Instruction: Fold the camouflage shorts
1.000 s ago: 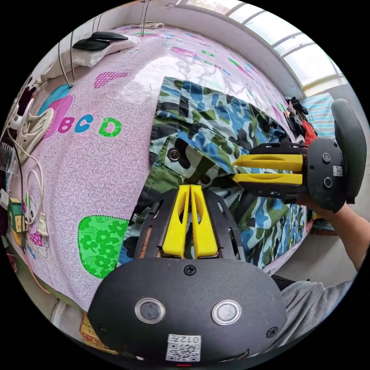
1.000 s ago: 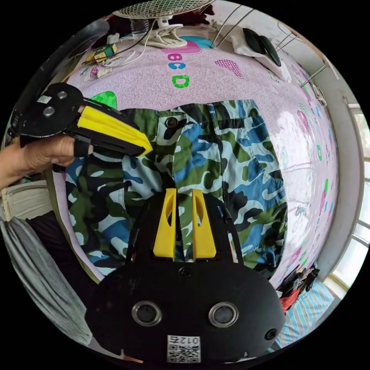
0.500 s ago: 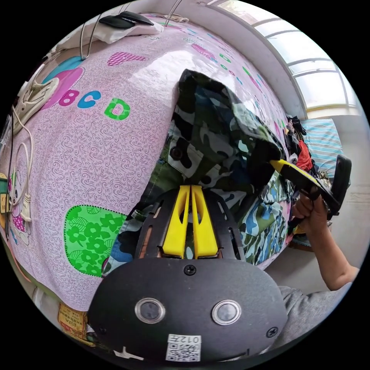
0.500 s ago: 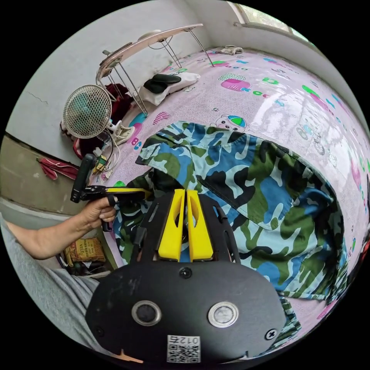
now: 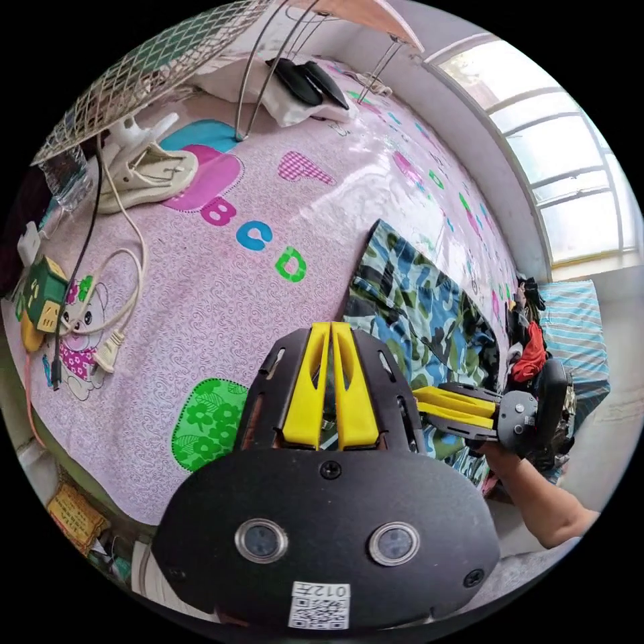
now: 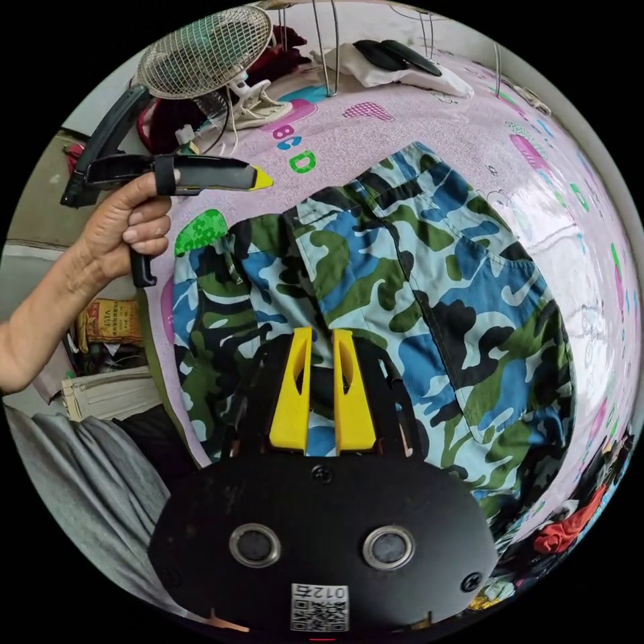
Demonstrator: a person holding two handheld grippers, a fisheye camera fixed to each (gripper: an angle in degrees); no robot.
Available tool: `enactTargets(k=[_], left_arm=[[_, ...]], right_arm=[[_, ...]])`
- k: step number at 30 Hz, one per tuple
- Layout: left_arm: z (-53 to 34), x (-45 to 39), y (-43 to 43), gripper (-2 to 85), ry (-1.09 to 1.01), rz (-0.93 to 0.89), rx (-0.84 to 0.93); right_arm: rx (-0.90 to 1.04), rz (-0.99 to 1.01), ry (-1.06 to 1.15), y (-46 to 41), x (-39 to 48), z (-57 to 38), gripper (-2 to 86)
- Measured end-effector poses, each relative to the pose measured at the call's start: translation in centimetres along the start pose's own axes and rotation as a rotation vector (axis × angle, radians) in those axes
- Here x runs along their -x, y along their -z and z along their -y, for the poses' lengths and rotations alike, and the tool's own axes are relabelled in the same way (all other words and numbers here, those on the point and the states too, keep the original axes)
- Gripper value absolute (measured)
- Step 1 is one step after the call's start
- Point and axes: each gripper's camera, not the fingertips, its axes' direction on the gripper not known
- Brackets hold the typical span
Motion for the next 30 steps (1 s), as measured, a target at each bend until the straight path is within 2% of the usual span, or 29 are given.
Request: enactTargets(k=[4,8,12,14,21,23,25,30], left_arm=[[0.2,-3.9,0.1,0.5,-0.183,-0.011,0.011],[0.0,-8.9,-3.2,0.3,-0.381,-0.033,0.137],[-1.9,-10.6,-6.6,0.0,-0.506,0.193,0.215],[-2.3,-9.8,-7.8,0.0,-0.518,0.234,0.224],[-1.9,-6.4,-5.6,0.0,-0.370,0.071,0.157],[-2.5,-5.7,-4.2,0.0,-0.371,0.050,0.138],[-3.3,-5.2,-3.6,0.1,-0.377,0.020,0.138],[-3.8,-4.5,-5.6,0.2,-0.338,0.041,0.195]], right_arm=[[-0.136,-0.032,-0.083,2.8,-1.2,-0.7,2.1],[-0.111,0.016,-0.195,0.6,-3.7,1.6,0.9],[-0.041,-0.026,-0.184,-2.8,-2.9,4.3,0.2],[0.032,-0.095,-0.173,-5.4,-2.2,6.5,-0.3],[0.008,-0.091,-0.153,-4.3,-1.4,12.1,0.2],[-0.108,-0.130,-0.093,-1.9,0.9,14.2,1.8],[-0.138,-0.157,-0.014,-1.4,3.1,16.6,3.9],[-0.082,-0.211,0.133,-2.8,7.4,25.3,7.1]])
